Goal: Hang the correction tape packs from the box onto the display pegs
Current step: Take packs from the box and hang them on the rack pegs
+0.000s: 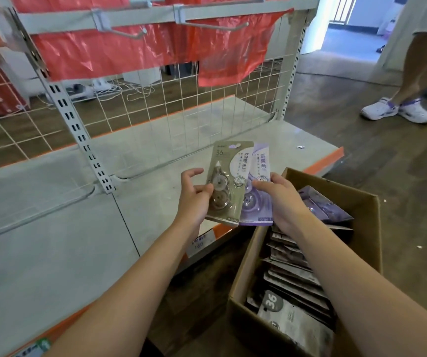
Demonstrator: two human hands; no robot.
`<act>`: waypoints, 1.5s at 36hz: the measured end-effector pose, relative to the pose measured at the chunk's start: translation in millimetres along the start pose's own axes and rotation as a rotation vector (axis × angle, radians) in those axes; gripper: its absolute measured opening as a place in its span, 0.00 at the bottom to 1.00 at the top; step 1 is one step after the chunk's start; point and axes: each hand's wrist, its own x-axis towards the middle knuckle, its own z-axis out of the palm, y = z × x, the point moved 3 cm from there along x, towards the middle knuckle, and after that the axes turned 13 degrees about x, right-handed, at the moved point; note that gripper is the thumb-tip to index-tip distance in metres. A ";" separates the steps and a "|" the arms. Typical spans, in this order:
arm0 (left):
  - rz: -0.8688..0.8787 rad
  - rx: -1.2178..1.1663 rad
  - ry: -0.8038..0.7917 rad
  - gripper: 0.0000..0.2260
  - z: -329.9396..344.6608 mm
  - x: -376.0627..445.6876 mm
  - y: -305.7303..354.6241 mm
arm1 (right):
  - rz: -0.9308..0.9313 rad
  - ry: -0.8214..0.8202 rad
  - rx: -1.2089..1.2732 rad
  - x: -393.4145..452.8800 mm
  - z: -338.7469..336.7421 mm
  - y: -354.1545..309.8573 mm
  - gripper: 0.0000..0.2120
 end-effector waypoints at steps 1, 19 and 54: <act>0.012 0.014 0.019 0.14 0.0 0.5 0.6 | 0.004 -0.001 0.007 0.9 0.4 1.0 0.11; -0.287 0.192 0.049 0.17 23.3 -42.9 -14.4 | 0.275 0.120 0.264 -47.4 13.7 49.8 0.18; -0.366 -0.049 -0.147 0.09 -70.3 -167.8 467.9 | 0.118 0.440 0.032 -232.7 110.6 -452.8 0.12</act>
